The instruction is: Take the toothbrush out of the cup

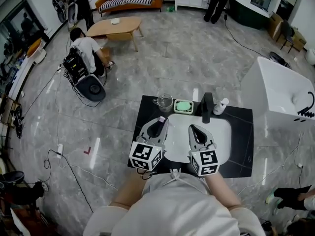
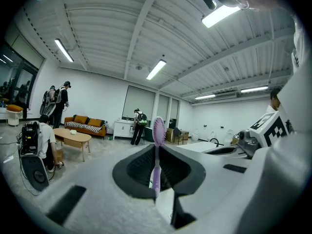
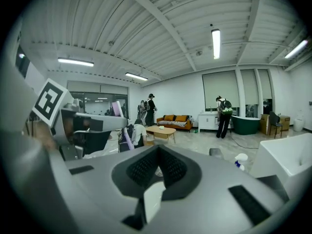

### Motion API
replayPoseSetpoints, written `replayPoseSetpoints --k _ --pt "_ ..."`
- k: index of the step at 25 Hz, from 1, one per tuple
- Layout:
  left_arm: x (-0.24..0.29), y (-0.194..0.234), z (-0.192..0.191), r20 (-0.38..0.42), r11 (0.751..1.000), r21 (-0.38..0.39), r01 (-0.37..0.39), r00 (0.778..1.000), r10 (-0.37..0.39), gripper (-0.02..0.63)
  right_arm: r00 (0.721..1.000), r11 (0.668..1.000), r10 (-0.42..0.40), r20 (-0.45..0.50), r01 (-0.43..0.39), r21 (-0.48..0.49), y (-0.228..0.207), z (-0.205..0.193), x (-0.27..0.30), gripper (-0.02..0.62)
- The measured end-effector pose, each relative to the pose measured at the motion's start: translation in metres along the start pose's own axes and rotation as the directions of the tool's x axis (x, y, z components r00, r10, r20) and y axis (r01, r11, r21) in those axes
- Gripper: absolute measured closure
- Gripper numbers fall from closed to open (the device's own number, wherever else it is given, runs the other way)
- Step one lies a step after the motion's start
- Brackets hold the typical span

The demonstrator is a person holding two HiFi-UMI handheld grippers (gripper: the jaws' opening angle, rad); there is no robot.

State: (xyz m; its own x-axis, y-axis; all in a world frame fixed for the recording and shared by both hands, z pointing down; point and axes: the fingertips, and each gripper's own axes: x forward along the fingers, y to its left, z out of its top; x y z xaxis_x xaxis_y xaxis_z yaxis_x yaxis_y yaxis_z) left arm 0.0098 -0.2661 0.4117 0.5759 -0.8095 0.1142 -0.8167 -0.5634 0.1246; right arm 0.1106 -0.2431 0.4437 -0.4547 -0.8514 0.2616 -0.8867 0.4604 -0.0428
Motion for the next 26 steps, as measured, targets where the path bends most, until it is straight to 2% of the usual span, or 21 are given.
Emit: replayPoseSetpoints --k 12,26 --pt "0.002 0.003 0.003 -0.003 1.000 0.004 0.009 1.000 -0.009 0.566 1.000 0.999 0.018 0.008 -0.018 -0.028 0.009 0.009 0.006 0.571" --pt "0.007 0.008 0.004 -0.011 1.000 0.001 0.008 1.000 -0.008 0.566 1.000 1.000 0.020 0.005 -0.020 -0.010 0.007 0.012 0.015 0.571"
